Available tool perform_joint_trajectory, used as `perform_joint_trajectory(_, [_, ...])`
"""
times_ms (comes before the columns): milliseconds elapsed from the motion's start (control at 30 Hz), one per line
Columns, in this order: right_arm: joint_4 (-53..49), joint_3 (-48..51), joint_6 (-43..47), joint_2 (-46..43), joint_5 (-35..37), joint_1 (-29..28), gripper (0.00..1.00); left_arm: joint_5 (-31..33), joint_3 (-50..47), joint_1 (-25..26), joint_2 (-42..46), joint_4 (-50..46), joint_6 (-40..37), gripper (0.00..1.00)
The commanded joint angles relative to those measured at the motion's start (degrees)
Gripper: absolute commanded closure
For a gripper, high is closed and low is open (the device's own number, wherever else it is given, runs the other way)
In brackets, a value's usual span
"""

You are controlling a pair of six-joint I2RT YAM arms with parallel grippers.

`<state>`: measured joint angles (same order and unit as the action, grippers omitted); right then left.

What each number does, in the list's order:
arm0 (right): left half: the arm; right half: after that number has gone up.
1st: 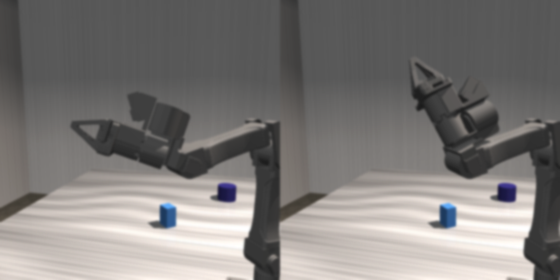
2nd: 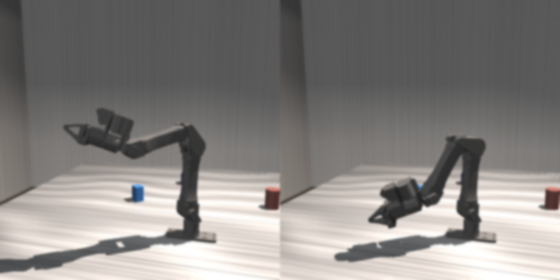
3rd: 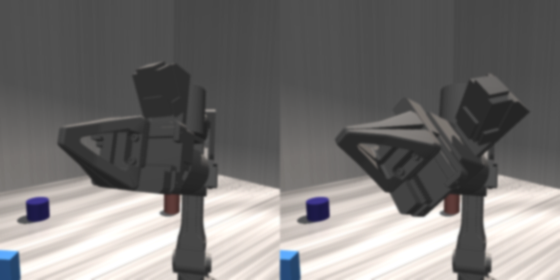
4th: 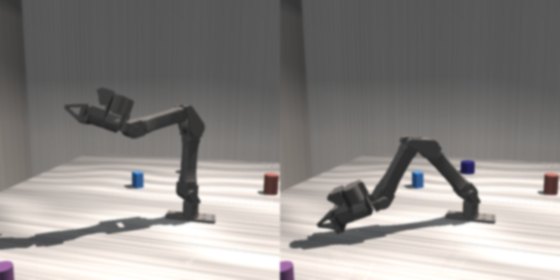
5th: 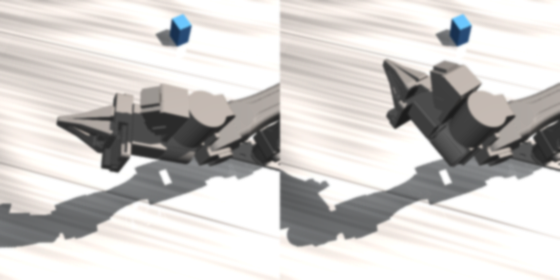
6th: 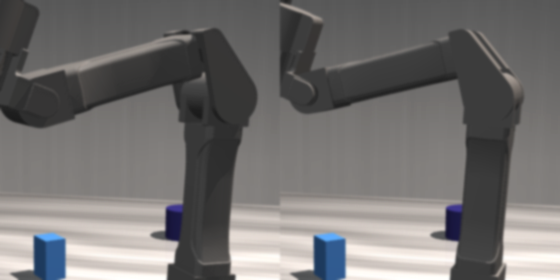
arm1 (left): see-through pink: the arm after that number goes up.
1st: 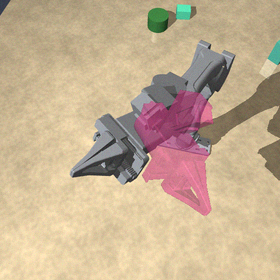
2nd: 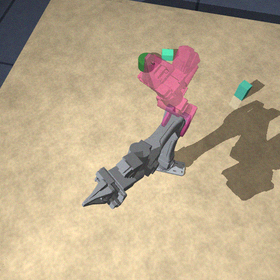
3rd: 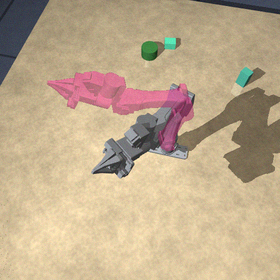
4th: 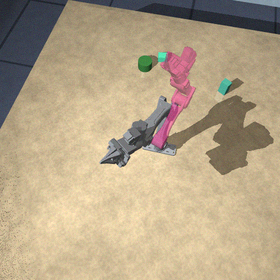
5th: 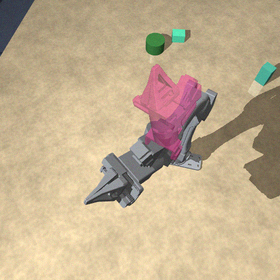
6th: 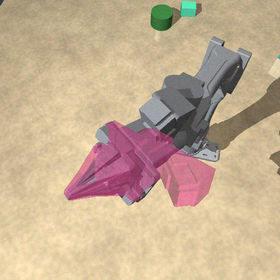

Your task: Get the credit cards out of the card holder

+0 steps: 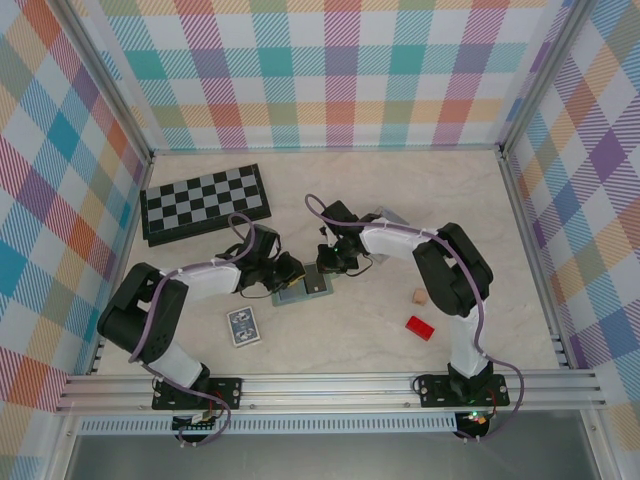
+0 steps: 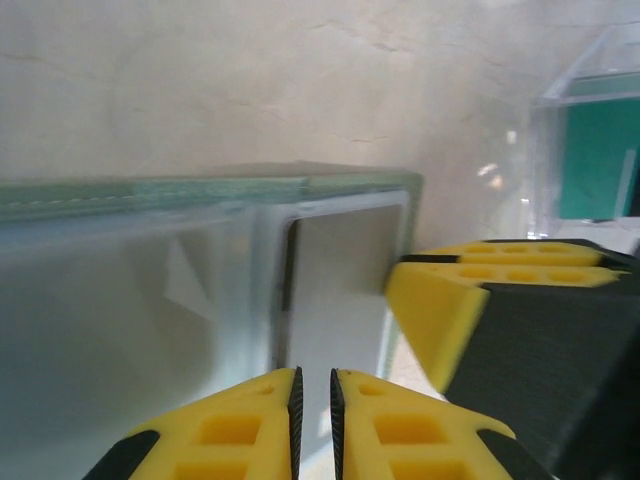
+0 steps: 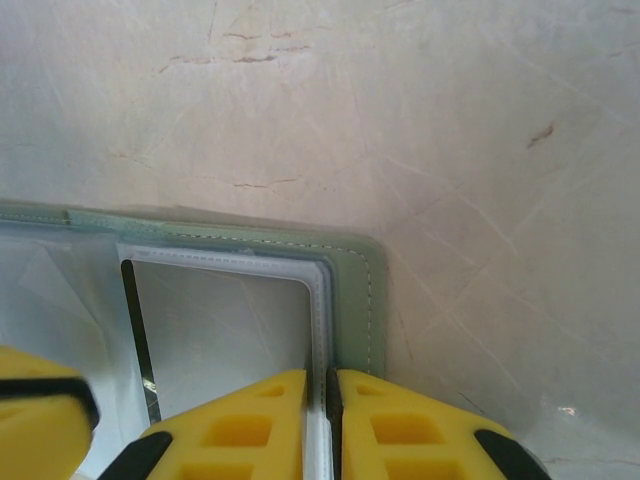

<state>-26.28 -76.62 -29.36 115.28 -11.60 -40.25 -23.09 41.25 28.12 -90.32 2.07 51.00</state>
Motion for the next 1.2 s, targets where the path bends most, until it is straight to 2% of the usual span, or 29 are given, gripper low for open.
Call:
perform_joint_trajectory(0, [-1.76, -0.72, 0.12, 1.96, 0.43, -0.52, 0.85, -1.52, -0.91, 0.80, 1.09, 2.50, -1.48, 0.83])
perform_joint_trajectory(467, [-1.95, -0.72, 0.28, 2.31, -0.08, -0.53, 0.86, -0.92, -0.83, 0.79, -4.83, 1.14, -1.83, 0.79])
perform_joint_trajectory(800, [-2.35, -1.14, 0.54, 2.79, -0.80, -0.53, 0.87, 3.78, 0.31, 0.80, -3.89, -5.05, -6.35, 0.79])
perform_joint_trajectory(1167, [-2.60, -1.87, 0.71, 3.63, -1.89, -0.53, 0.87, -1.69, -0.78, 0.71, -6.70, 2.51, -4.56, 0.82])
